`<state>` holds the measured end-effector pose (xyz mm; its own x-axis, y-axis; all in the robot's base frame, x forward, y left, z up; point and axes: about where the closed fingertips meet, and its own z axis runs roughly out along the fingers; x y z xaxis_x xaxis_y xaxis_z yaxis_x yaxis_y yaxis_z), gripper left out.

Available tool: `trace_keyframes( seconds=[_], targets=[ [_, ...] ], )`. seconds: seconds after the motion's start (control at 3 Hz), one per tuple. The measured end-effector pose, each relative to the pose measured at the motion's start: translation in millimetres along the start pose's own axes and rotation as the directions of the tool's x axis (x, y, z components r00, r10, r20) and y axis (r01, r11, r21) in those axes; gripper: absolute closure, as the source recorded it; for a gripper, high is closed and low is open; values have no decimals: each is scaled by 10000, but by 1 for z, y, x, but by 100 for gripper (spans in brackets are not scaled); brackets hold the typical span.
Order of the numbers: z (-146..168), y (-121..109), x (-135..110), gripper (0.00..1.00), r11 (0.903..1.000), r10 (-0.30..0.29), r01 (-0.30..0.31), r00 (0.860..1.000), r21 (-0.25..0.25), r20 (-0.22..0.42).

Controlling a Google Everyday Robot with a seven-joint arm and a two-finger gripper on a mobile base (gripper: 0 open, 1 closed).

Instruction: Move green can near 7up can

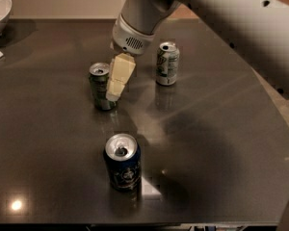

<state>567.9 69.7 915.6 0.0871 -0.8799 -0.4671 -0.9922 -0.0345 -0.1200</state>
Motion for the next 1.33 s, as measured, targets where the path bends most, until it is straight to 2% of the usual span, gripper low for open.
trace_keyframes(
  seconds=[0.67,1.33],
  targets=[
    [23,3,-14,0,9989,-158,154,9998,-452,-88],
    [21,6,-15,41,9985,-16,16,10000,-549,18]
  ],
)
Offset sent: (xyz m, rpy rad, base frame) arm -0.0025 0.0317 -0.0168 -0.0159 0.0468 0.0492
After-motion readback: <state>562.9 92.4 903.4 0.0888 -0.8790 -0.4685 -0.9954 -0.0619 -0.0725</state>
